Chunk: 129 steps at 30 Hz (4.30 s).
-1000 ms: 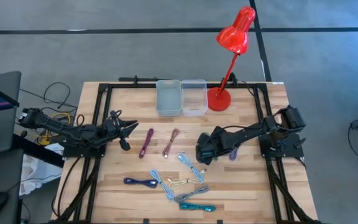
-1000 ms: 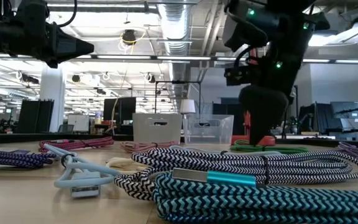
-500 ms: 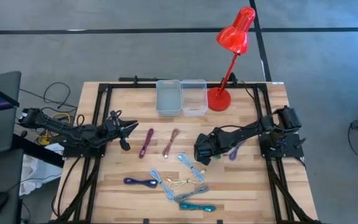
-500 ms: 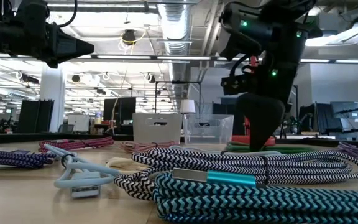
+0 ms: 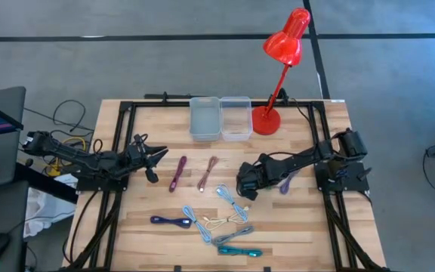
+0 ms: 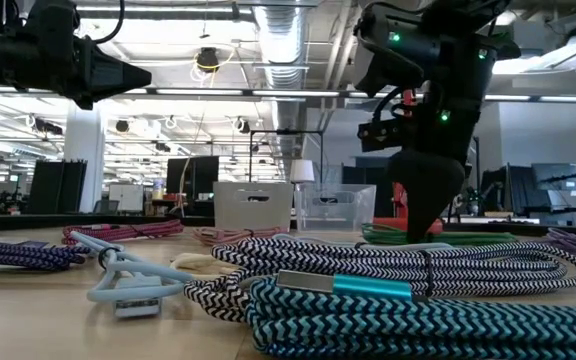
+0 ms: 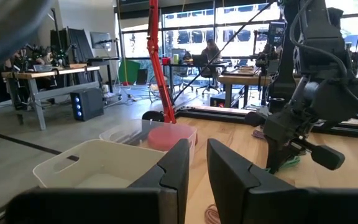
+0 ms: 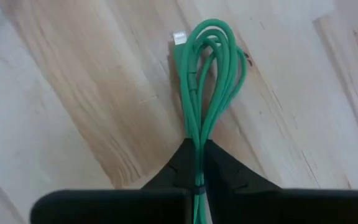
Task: Pick & Place USB Port
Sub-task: Put the green charger cable into the transparent bin, then put the pink charger cable into the transparent bin
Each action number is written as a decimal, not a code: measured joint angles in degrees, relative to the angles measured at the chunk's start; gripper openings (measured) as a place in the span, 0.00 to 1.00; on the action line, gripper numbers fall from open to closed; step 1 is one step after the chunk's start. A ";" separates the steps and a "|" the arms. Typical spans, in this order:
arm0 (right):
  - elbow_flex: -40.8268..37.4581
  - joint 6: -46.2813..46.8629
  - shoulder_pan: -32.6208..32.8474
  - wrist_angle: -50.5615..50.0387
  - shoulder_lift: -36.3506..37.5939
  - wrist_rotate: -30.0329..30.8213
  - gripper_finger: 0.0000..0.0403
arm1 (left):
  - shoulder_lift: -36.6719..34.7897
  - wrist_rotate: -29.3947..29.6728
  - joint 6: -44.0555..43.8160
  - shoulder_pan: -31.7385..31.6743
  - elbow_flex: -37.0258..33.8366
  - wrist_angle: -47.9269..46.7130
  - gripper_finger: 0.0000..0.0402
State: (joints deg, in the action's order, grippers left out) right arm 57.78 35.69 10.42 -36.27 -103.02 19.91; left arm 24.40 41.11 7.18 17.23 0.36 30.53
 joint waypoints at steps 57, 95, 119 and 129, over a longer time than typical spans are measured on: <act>-11.17 -29.36 -40.30 59.27 3.93 -12.53 0.00 | -0.02 0.00 -0.15 0.00 0.00 0.01 0.15; -7.39 -35.52 -36.34 50.47 13.72 -15.65 0.28 | 0.00 0.00 -0.15 0.00 0.00 -0.01 0.15; -7.39 -42.94 -15.01 39.52 21.20 -20.30 0.27 | -0.01 0.00 -0.15 0.00 0.00 -0.01 0.15; -6.69 -45.31 -12.26 45.59 12.32 -21.59 0.31 | 0.13 -0.01 -0.15 0.00 0.00 -0.01 0.15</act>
State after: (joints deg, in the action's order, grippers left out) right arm 51.09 -9.62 -1.85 9.32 -90.70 -1.67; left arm 24.53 41.10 7.03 17.23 0.36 30.53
